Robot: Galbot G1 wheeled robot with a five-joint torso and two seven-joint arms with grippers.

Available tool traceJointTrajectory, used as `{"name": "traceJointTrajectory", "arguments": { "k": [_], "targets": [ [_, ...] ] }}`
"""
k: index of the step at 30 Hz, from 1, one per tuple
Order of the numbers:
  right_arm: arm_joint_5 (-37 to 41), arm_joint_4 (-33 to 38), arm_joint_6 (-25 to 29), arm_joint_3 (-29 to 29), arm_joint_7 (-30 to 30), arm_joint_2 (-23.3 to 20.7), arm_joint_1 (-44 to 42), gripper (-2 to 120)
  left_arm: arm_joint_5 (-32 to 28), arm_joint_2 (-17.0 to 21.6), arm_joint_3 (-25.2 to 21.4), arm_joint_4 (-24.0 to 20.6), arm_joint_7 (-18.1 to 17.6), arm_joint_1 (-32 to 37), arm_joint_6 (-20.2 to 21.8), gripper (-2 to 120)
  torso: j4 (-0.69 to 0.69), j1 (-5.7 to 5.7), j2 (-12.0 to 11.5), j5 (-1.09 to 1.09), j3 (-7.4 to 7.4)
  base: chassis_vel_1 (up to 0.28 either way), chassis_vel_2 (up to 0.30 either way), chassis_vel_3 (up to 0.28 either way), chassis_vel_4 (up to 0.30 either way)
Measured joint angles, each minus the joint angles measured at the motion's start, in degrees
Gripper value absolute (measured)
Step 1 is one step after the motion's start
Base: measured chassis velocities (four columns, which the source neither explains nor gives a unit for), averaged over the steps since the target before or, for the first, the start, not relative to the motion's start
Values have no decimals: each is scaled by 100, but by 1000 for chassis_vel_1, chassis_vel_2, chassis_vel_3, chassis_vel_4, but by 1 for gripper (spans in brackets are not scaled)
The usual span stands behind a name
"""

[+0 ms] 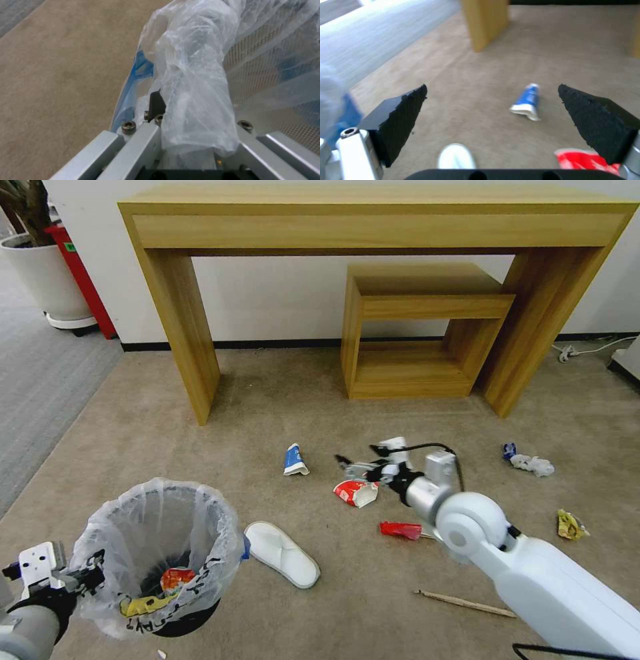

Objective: Pick up the trash bin and place the garbage on the floor into it.

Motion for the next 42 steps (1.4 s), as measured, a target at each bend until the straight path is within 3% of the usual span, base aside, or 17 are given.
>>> {"name": "traceJointTrajectory", "arguments": {
  "k": [6, 11, 16, 23, 26, 30, 42],
  "targets": [
    [-53, -344, -150, -766, -269, 397, 700, 100, 20, -82, -61, 0, -296, -1, -61, 1, 1, 0, 0, 0, 0, 0, 0, 0, 0],
    [-52, -450, -243, -1056, -290, 603, 888, 100, 35, -84, -176, 0, -372, -1, -67, 1, 0, 0, 0, 0, 0, 0, 0, 0, 0],
    [-178, -689, -534, -1591, -191, 847, 1176, 100, -262, 29, -416, 66, -523, -40, -86, 1, -1, 0, 0, 1, 0, 0, 0, 0, 0],
    [-328, -1231, -1103, -2558, 198, 1223, 1858, 100, -526, 47, -381, 279, -775, -149, -116, 1, -1, 0, 0, -1, 0, 0, 0, 0, 0],
    [80, -1547, -1747, -2901, 683, 1797, 2269, 100, -673, 51, -401, 347, -858, -185, -140, 1, 1, 0, 0, 0, 0, 0, 0, 0, 0],
    [167, -1899, -1905, -3175, 925, 2230, 2503, 100, -687, 31, -414, 368, -884, -174, -167, 1, 2, 0, 0, 0, 0, 0, 0, 0, 0],
    [260, -2526, -1911, -3628, 1660, 2446, 2395, 100, -565, -45, -289, 370, -858, -182, -180, 1, -1, 0, 0, 1, 0, 0, 0, 0, 0]
  ]
}}
